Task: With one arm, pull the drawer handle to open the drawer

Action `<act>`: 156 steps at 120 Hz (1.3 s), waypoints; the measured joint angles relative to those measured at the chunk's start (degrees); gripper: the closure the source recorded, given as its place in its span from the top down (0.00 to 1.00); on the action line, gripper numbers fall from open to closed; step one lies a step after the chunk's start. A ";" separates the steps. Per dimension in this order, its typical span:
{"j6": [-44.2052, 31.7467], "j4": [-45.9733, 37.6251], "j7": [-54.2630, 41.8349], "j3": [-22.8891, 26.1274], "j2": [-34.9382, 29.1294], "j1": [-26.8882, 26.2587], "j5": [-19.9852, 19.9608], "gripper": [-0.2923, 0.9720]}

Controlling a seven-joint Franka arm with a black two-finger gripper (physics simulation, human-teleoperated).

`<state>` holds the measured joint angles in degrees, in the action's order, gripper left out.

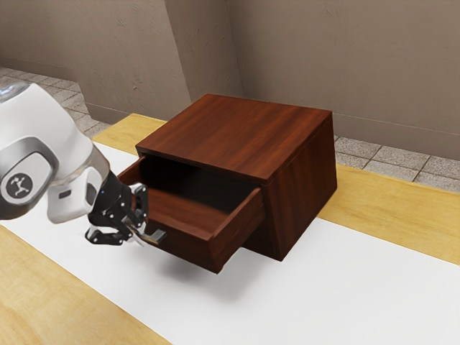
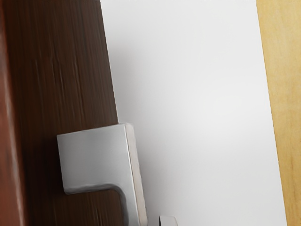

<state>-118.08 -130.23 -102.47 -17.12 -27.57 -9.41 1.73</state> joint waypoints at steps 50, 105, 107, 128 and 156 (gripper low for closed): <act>0.15 -4.64 4.01 -0.02 -5.67 0.22 1.60 0.20; 0.70 -6.21 6.44 -0.02 -8.16 0.20 2.63 0.20; 0.69 -6.20 6.50 -0.02 -8.13 0.18 2.63 0.20; 0.97 -6.09 6.97 0.01 -8.01 0.11 2.62 0.29; 3.18 -0.77 7.67 2.30 -7.40 0.33 2.66 0.36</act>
<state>-114.90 -131.00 -94.80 -14.82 -34.97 -9.09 4.40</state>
